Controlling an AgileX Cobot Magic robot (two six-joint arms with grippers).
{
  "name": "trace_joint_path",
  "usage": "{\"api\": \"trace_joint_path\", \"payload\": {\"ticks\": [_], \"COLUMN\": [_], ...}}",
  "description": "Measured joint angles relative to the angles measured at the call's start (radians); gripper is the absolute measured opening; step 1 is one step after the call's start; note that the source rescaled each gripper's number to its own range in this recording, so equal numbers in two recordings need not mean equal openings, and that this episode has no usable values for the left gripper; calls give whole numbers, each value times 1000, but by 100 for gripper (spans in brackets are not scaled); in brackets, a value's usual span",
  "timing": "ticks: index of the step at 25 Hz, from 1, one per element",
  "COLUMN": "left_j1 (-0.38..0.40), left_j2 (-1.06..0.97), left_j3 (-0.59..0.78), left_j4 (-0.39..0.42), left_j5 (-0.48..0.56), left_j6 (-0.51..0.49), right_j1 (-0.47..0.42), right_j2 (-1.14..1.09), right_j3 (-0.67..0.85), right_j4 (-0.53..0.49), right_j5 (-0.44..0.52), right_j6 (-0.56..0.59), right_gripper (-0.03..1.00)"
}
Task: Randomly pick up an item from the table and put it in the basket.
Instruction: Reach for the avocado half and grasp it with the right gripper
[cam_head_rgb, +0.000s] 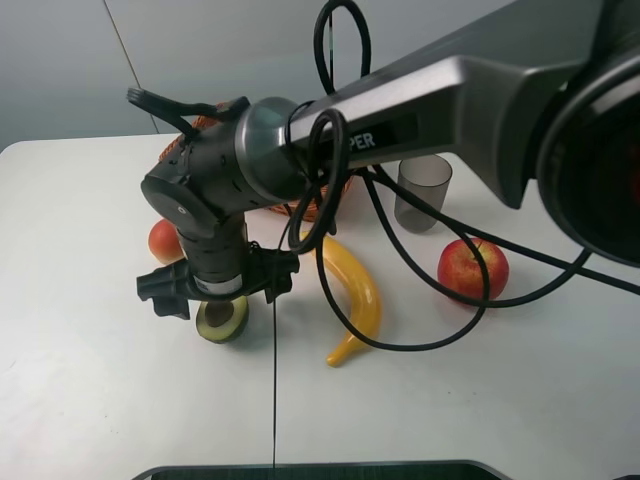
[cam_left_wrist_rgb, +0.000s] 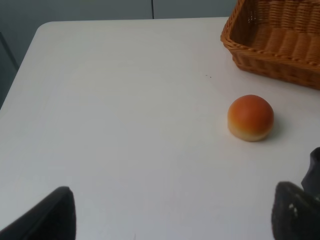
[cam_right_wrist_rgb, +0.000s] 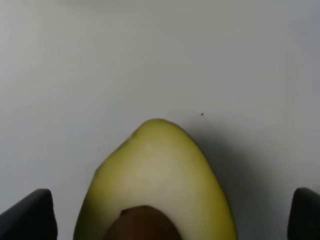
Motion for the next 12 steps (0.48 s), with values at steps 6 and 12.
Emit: {"api": "trace_joint_path", "payload": {"ticks": [6,12], "left_j1": [0,0], "left_j2": [0,0], "left_j3": [0,0], "left_j4": [0,0], "left_j5": [0,0], "left_j6": [0,0], "right_j1": [0,0], "right_j2": [14,28], "right_j3": [0,-2], "right_j4": [0,3], "right_j5": [-2,0], "right_j6": [2,-5], "right_gripper": [100,26]}}
